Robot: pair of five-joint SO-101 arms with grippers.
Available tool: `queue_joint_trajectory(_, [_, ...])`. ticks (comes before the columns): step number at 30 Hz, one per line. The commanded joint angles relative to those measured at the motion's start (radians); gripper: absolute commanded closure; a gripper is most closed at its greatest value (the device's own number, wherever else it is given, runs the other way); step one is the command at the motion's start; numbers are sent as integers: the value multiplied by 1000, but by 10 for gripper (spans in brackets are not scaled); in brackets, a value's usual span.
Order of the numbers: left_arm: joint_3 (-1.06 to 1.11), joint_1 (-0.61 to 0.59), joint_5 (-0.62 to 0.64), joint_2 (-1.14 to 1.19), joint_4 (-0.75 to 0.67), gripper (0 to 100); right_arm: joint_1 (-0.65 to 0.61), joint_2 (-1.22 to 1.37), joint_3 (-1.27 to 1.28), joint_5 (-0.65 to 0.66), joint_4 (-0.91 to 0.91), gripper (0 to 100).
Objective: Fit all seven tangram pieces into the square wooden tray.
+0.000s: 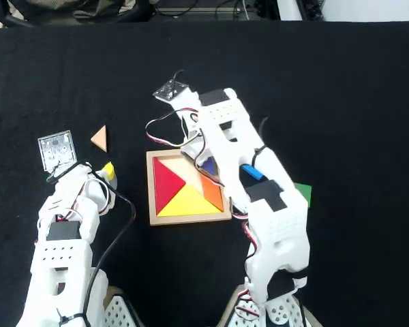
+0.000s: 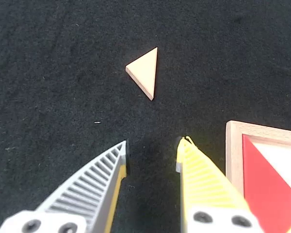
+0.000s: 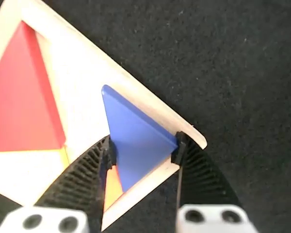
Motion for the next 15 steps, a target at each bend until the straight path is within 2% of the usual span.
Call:
queue_joint_trajectory(1, [-10, 12, 8, -3, -15, 823, -11, -70, 18, -3, -26, 906])
queue_joint_trajectory(10, [-10, 12, 8, -3, -17, 823, -11, -70, 22, -3, 8, 896])
queue_joint_trajectory(15, [-10, 12, 8, -3, -18, 823, -12, -71, 19, -5, 35, 798])
